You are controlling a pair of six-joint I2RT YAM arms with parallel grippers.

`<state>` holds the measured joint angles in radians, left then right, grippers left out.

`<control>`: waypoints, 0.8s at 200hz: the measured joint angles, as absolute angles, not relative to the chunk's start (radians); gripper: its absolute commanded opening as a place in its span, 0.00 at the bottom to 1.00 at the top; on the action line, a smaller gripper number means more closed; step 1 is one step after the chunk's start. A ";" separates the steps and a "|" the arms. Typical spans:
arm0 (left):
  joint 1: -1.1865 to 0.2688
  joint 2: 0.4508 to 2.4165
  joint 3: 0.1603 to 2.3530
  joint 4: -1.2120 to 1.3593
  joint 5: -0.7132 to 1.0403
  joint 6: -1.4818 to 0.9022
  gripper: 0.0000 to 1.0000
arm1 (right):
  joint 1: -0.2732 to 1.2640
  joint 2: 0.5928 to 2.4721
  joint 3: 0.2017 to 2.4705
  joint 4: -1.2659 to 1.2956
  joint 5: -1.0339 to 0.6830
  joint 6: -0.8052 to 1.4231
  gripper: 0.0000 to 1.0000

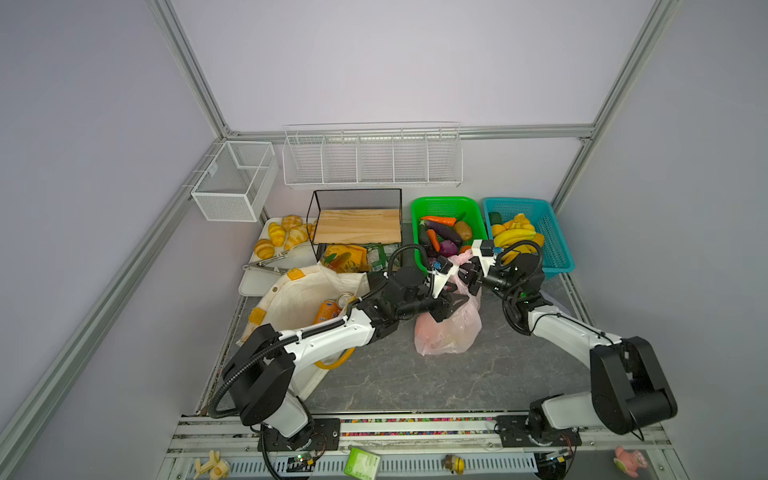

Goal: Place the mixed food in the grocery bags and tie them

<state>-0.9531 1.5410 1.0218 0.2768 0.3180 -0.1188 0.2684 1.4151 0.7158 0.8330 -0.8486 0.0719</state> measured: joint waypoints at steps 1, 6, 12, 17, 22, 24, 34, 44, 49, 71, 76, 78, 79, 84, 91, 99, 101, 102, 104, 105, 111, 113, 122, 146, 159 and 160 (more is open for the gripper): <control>-0.952 1.539 1.020 0.276 0.319 -0.121 0.56 | 0.268 1.415 0.716 0.834 -0.849 0.072 0.07; -0.950 1.528 1.014 0.271 0.318 -0.113 0.57 | 0.268 1.415 0.715 0.839 -0.854 0.078 0.07; -0.948 1.512 1.007 0.263 0.319 -0.108 0.58 | 0.268 1.415 0.714 0.845 -0.857 0.083 0.06; -0.945 1.499 1.002 0.255 0.321 -0.104 0.59 | 0.268 1.415 0.714 0.850 -0.859 0.086 0.07; -0.941 1.485 0.997 0.250 0.323 -0.099 0.60 | 0.268 1.415 0.713 0.854 -0.860 0.089 0.07; -0.939 1.479 0.995 0.248 0.324 -0.094 0.60 | 0.268 1.415 0.713 0.855 -0.861 0.090 0.07; -0.928 1.448 0.987 0.234 0.327 -0.081 0.61 | 0.268 1.415 0.712 0.860 -0.862 0.091 0.07; -0.916 1.411 0.980 0.219 0.332 -0.068 0.62 | 0.268 1.415 0.712 0.863 -0.862 0.094 0.07; -0.910 1.394 0.977 0.213 0.332 -0.064 0.62 | 0.268 1.415 0.712 0.865 -0.862 0.095 0.07; -0.883 1.317 0.953 0.199 0.327 -0.050 0.61 | 0.268 1.415 0.712 0.866 -0.862 0.101 0.07; -0.878 1.304 0.945 0.200 0.323 -0.049 0.60 | 0.268 1.415 0.712 0.866 -0.862 0.102 0.07; -0.876 1.298 0.942 0.200 0.319 -0.049 0.59 | 0.268 1.415 0.712 0.867 -0.862 0.104 0.07; -0.875 1.296 0.941 0.200 0.318 -0.050 0.59 | 0.268 1.415 0.712 0.867 -0.862 0.105 0.07; -0.871 1.285 0.933 0.201 0.311 -0.049 0.57 | 0.268 1.415 0.712 0.867 -0.862 0.106 0.07; -0.864 1.272 0.923 0.202 0.301 -0.050 0.52 | 0.268 1.415 0.712 0.869 -0.862 0.110 0.06; -0.861 1.268 0.919 0.202 0.287 -0.055 0.47 | 0.268 1.415 0.712 0.872 -0.862 0.118 0.07; -0.860 1.268 0.919 0.201 0.284 -0.049 0.46 | 0.268 1.415 0.712 0.873 -0.862 0.118 0.07; -0.860 1.268 0.918 0.201 0.283 -0.046 0.46 | 0.268 1.415 0.712 0.873 -0.862 0.120 0.07; -0.859 1.269 0.918 0.202 0.281 -0.053 0.45 | 0.268 1.415 0.712 0.873 -0.862 0.123 0.07; -0.859 1.270 0.918 0.202 0.279 -0.054 0.44 | 0.268 1.415 0.712 0.874 -0.862 0.123 0.07; -0.858 1.276 0.918 0.202 0.273 -0.053 0.41 | 0.268 1.415 0.712 0.878 -0.861 0.131 0.07; -0.858 1.278 0.918 0.201 0.272 -0.054 0.41 | 0.268 1.415 0.712 0.879 -0.861 0.135 0.07; -0.858 1.292 0.918 0.205 0.265 -0.046 0.37 | 0.268 1.415 0.712 0.885 -0.861 0.149 0.07; -0.859 1.361 0.918 0.223 0.261 -0.056 0.31 | 0.268 1.428 0.712 0.933 -0.860 0.213 0.07; -0.866 1.402 0.918 0.236 0.260 -0.058 0.30 | 0.269 1.445 0.712 0.964 -0.858 0.257 0.06; -0.867 1.404 0.918 0.236 0.260 -0.058 0.30 | 0.269 1.448 0.712 0.967 -0.858 0.263 0.07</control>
<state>-0.8665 1.4036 0.9184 0.2359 0.2600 -0.0582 0.2687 1.4475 0.7124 0.9672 -0.8577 0.2626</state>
